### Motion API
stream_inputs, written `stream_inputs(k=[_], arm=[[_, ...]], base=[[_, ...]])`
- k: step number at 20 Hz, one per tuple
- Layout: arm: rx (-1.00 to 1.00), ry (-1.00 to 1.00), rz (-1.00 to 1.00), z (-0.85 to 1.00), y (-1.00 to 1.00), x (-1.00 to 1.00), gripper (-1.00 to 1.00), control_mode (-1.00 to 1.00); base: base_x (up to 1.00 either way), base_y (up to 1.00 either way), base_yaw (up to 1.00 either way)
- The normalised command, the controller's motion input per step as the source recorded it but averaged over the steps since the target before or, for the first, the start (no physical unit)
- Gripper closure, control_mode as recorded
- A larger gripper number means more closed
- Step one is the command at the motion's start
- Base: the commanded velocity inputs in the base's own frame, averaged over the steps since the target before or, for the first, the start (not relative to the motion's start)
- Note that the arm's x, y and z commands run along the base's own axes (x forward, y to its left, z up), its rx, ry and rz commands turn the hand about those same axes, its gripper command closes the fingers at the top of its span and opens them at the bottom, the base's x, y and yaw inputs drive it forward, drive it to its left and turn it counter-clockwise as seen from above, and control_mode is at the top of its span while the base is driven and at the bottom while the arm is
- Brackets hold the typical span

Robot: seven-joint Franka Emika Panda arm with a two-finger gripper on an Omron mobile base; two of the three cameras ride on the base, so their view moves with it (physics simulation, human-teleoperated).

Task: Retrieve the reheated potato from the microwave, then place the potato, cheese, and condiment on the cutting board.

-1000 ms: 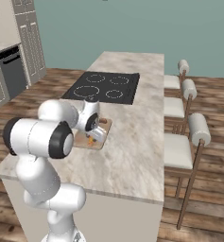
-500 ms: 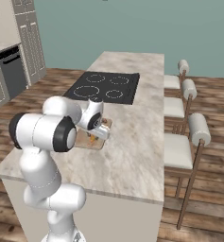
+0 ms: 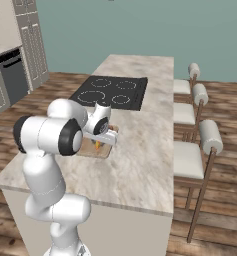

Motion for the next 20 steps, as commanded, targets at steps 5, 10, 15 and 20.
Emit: stream_inputs(k=[5, 10, 15, 20], arm=[[0.00, 0.00, 0.10, -0.08, 0.06, 0.03, 1.00, -1.00], [0.00, 0.00, 0.02, -0.01, 0.01, 0.14, 1.00, -1.00], [0.00, 0.00, 0.00, -0.01, 0.00, 0.14, 1.00, -1.00], [-0.01, 0.00, 0.01, -0.05, 0.00, 0.10, 1.00, -1.00]], base=[[0.00, 0.00, 0.00], [0.00, 0.00, 0.00], [0.00, 0.00, 0.00], [0.00, 0.00, 0.00]])
